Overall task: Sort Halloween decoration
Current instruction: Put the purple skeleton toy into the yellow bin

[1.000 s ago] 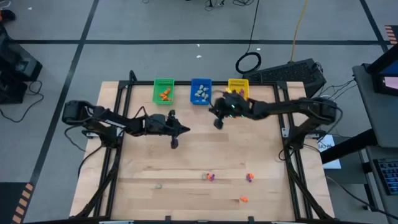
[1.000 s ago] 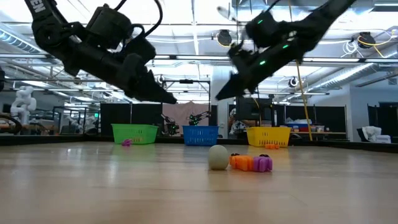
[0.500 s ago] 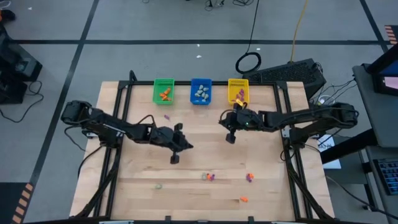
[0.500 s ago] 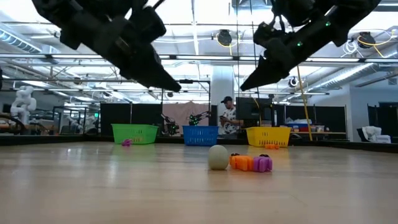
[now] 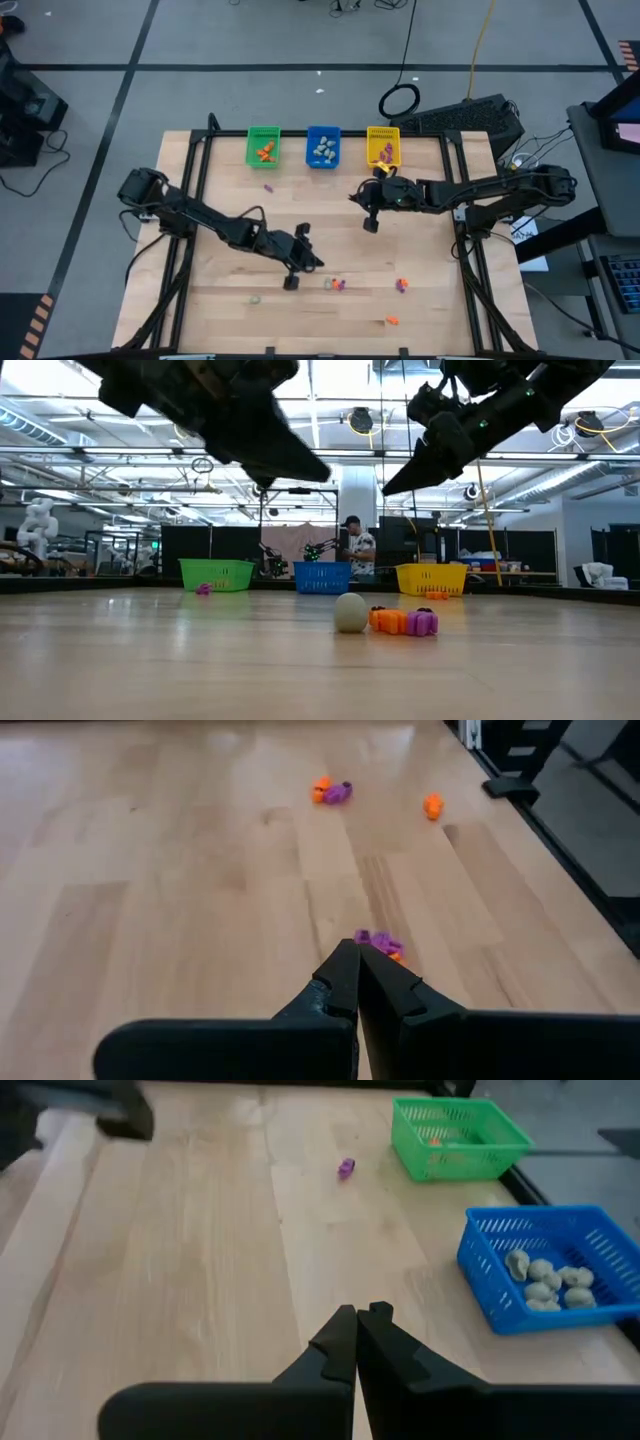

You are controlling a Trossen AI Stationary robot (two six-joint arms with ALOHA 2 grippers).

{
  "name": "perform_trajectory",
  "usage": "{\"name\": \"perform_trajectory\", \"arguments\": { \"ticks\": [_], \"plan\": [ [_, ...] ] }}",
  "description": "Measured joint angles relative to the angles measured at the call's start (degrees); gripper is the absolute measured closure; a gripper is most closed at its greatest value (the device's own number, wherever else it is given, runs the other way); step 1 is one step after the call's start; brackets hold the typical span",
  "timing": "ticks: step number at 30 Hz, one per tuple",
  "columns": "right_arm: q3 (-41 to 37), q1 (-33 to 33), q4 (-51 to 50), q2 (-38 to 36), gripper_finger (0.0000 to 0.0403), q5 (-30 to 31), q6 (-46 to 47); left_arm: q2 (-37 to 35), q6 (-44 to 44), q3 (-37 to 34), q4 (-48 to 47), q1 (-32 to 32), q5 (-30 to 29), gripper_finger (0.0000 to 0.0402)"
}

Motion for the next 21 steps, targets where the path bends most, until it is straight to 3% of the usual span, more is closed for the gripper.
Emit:
{"name": "perform_trajectory", "arguments": {
  "ticks": [9, 21],
  "plan": [
    [0.0, -1.31, 2.41, 0.02, 0.0403, 0.06, -1.54, 11.02, -3.74, 10.82, -4.97, -1.7, -2.98, 0.0385],
    [-2.44, -1.38, 5.49, 0.01, 0.0403, 0.06, -1.32, 21.54, -8.63, 20.11, -9.91, -3.31, -2.03, 0.0243]
  ]
}}
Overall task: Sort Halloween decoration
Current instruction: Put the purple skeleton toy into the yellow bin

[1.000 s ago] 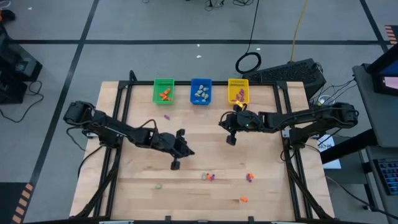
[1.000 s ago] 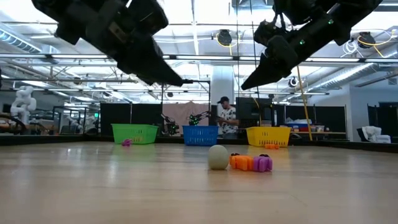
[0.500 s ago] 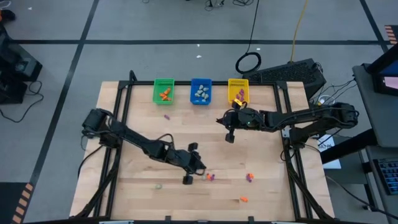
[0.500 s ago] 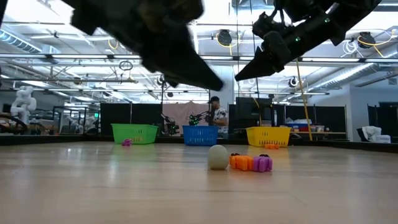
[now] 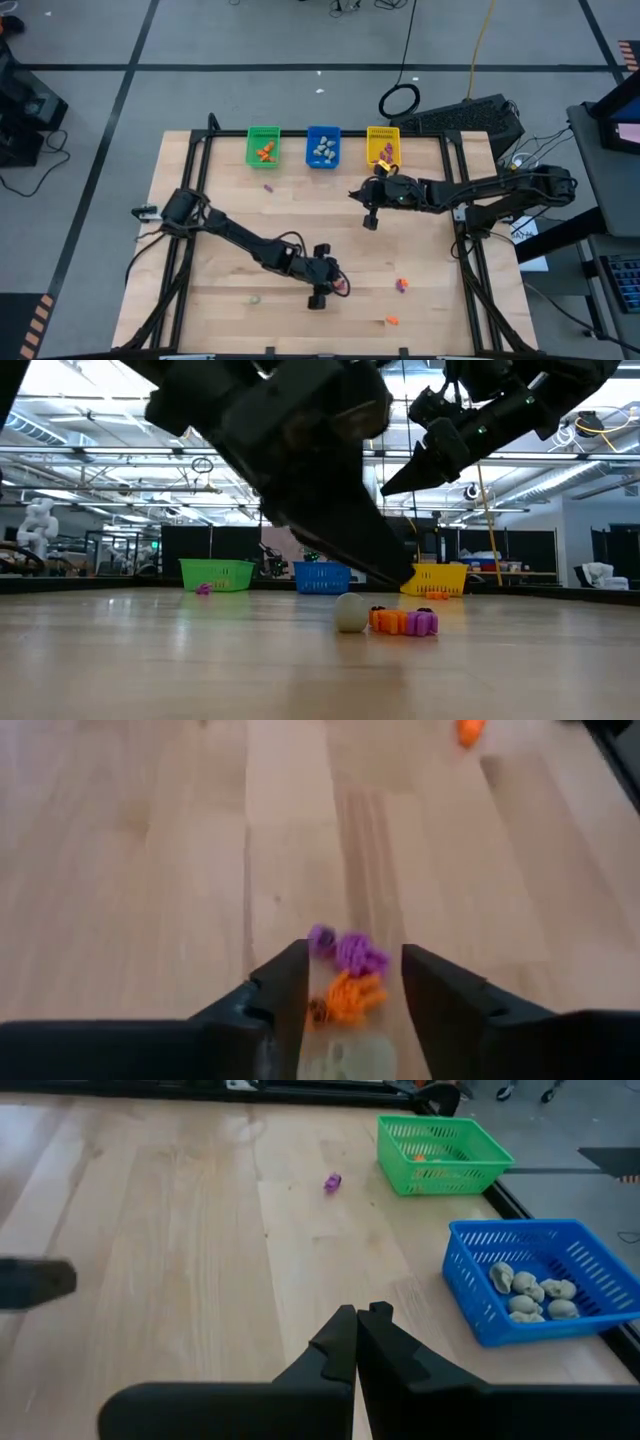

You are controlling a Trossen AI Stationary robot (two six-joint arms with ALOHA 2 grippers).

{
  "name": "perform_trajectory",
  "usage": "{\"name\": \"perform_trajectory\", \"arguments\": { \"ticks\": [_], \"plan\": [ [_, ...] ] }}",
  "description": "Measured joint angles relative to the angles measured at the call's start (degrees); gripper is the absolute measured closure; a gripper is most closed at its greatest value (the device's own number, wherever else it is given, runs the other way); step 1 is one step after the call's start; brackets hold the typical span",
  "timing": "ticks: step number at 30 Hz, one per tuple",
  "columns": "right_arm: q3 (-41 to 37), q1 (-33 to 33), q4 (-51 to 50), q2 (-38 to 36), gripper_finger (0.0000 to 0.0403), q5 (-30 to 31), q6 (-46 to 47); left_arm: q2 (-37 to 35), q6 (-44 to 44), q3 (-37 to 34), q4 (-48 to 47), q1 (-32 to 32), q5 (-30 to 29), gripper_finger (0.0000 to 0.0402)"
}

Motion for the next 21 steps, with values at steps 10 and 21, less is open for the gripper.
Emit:
{"name": "perform_trajectory", "arguments": {
  "ticks": [10, 21],
  "plan": [
    [-2.18, 0.0, 3.08, 0.02, 0.0403, 0.02, 0.44, 5.24, -2.14, 4.75, -0.42, 1.26, -0.75, 0.0221],
    [-2.22, -0.13, 3.37, 0.01, 0.0403, 0.11, 0.02, 6.61, -2.26, 5.49, -2.85, 2.03, 0.21, 0.0267]
  ]
}}
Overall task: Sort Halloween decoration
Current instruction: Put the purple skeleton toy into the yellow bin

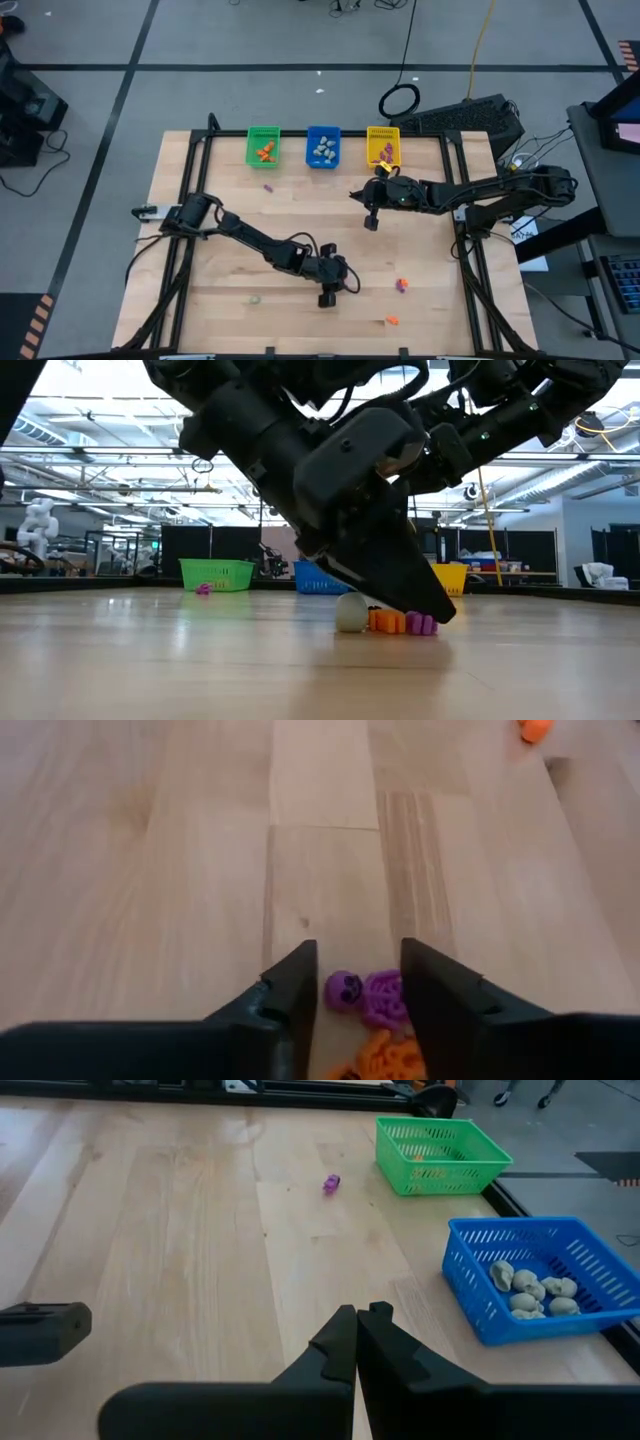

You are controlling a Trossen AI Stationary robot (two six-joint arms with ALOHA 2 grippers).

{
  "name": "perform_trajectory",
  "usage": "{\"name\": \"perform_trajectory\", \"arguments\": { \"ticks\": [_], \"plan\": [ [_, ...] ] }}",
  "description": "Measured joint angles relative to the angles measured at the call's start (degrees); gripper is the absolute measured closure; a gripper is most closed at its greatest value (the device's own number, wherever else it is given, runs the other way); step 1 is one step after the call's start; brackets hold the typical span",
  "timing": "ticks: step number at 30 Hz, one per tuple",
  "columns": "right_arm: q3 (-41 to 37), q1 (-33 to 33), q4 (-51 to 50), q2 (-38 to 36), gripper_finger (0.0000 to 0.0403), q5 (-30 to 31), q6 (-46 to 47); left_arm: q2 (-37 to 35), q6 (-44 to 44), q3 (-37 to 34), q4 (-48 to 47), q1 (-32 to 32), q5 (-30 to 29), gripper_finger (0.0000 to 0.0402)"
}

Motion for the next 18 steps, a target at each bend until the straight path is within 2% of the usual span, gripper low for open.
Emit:
{"name": "perform_trajectory", "arguments": {
  "ticks": [8, 18],
  "plan": [
    [0.0, 0.0, -0.02, 0.0, 0.0403, 0.09, -0.33, -0.89, 6.68, -0.07, -1.72, 0.92, 0.11, 0.0388],
    [0.02, 0.0, -0.04, 0.0, 0.0403, 0.13, -2.0, -7.65, 13.92, -0.29, -9.5, 4.54, -1.18, 0.0401]
  ]
}}
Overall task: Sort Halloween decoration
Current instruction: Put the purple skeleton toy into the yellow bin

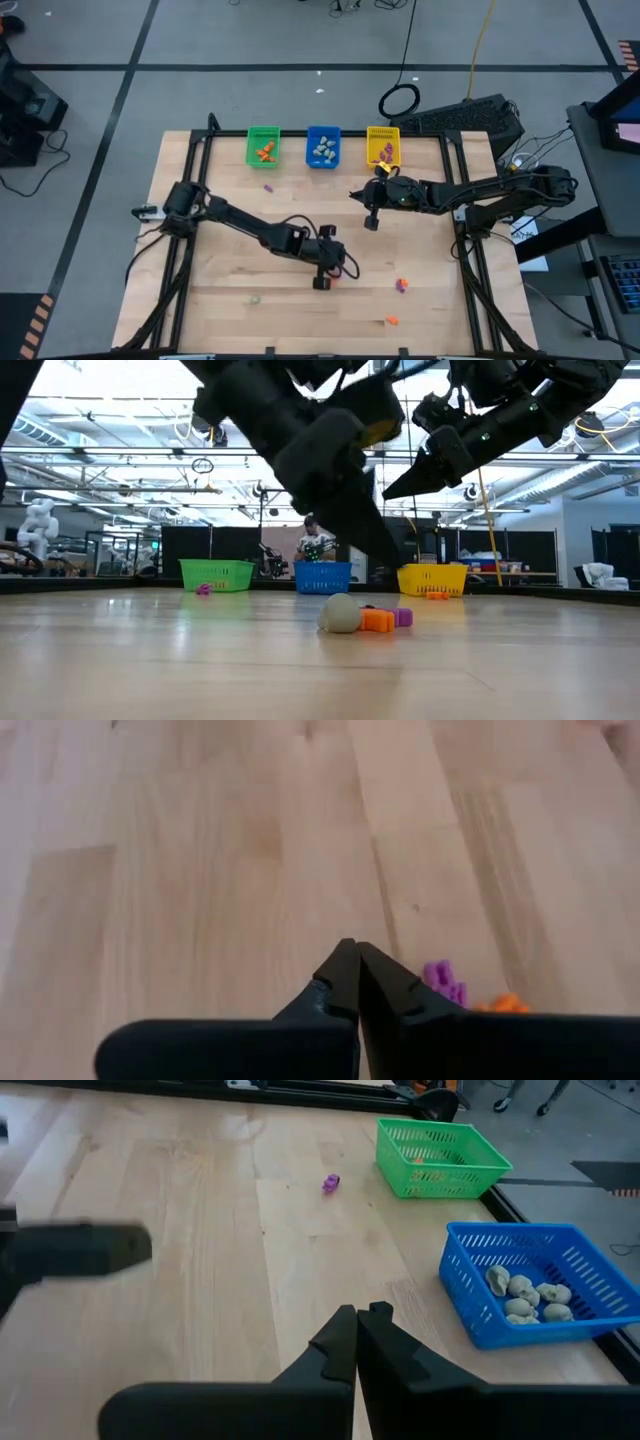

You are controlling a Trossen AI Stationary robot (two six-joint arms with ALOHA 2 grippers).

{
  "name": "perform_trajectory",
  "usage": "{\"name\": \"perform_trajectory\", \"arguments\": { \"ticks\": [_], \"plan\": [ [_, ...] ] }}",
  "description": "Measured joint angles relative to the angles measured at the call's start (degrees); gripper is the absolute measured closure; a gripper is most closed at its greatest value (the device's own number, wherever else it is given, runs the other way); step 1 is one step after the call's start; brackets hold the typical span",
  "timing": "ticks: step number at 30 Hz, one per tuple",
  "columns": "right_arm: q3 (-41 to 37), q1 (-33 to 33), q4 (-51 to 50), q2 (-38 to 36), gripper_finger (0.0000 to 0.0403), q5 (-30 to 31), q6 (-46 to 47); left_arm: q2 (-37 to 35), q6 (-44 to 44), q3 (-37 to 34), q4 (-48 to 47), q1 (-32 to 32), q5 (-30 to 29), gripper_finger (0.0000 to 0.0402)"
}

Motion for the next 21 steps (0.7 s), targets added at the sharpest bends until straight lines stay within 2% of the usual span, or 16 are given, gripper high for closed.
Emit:
{"name": "perform_trajectory", "arguments": {
  "ticks": [7, 12, 17, 21],
  "plan": [
    [0.01, 0.0, -0.24, -1.23, 0.0403, 0.01, -1.26, -0.83, -2.41, -0.1, -3.92, 0.6, 7.58, 0.0387],
    [0.07, 0.0, -0.11, -1.51, 0.0403, 0.02, -1.43, 0.78, -2.71, -0.1, -2.59, -1.2, 8.99, 0.0326],
    [0.07, 0.0, -0.66, -1.55, 0.0403, 0.02, -1.21, 3.29, -6.8, -0.1, 0.1, -1.47, 8.99, 0.0262],
    [0.07, 0.0, -1.06, -1.55, 0.0403, 0.02, -1.08, 4.95, -9.03, -0.03, 2.63, -0.97, 8.86, 0.024]
  ]
}}
